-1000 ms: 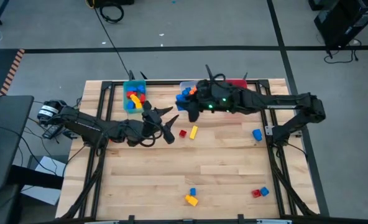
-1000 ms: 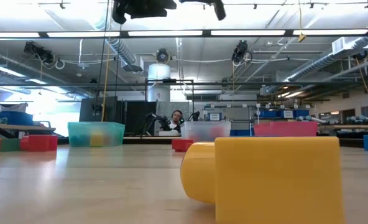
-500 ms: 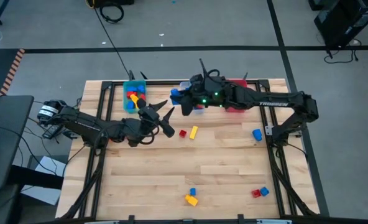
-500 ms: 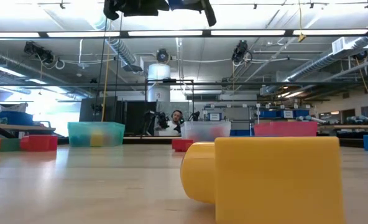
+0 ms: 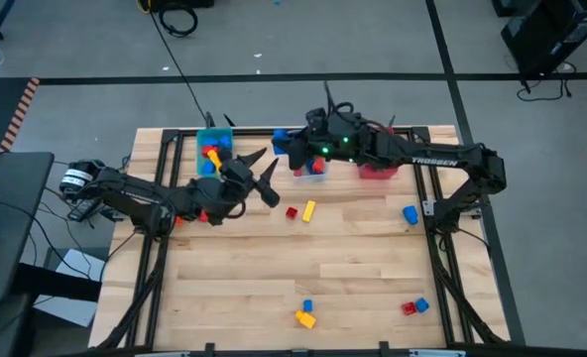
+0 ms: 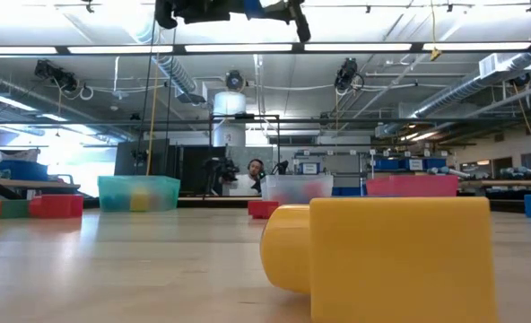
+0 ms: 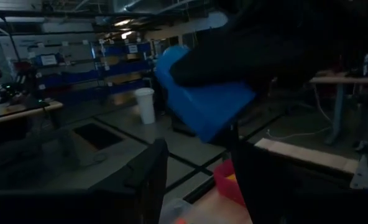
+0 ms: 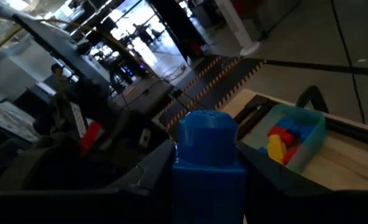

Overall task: Sort blocks by size
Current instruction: Put the blue 1 stud game piece into the blue bin

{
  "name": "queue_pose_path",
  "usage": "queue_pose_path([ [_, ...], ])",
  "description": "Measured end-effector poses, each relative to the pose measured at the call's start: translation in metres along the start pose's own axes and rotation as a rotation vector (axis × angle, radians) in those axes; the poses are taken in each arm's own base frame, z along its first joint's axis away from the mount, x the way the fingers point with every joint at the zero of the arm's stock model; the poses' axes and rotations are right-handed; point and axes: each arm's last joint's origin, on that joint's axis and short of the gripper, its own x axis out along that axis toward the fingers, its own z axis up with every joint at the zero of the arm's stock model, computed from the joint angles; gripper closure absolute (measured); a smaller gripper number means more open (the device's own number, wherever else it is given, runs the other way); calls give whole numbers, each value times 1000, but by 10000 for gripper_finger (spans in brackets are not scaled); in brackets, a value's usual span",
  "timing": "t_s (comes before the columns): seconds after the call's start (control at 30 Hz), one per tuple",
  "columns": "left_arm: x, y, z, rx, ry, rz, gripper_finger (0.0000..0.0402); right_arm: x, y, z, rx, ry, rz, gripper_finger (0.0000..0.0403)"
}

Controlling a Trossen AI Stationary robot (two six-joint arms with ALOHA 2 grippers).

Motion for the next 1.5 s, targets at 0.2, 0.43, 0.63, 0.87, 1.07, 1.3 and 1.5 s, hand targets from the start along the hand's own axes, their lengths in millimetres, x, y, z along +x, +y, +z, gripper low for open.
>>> queue_pose_path([
  [0.2, 4, 4, 3, 9, -28, 14, 215, 1, -10, 9, 59, -13, -9, 251],
  [0.43, 12, 9, 4, 2, -54, -17, 215, 1, -10, 14, 111, -11, 49, 251],
  [0.63, 17, 14, 7, -33, -85, 2, 215, 1, -10, 14, 115, -12, 59, 251],
  [0.87, 21, 18, 8, -36, -99, -7, 215, 1, -10, 15, 137, -12, 60, 251],
  [1.07, 25, 23, 10, -61, -124, 14, 215, 1, -8, 18, 145, -41, 85, 242],
  [1.3, 28, 27, 12, -76, -139, 28, 217, 1, -7, 18, 145, -44, 93, 211],
  [1.5, 31, 24, 8, -60, -152, -40, 246, 1, -7, 18, 144, -44, 98, 211],
])
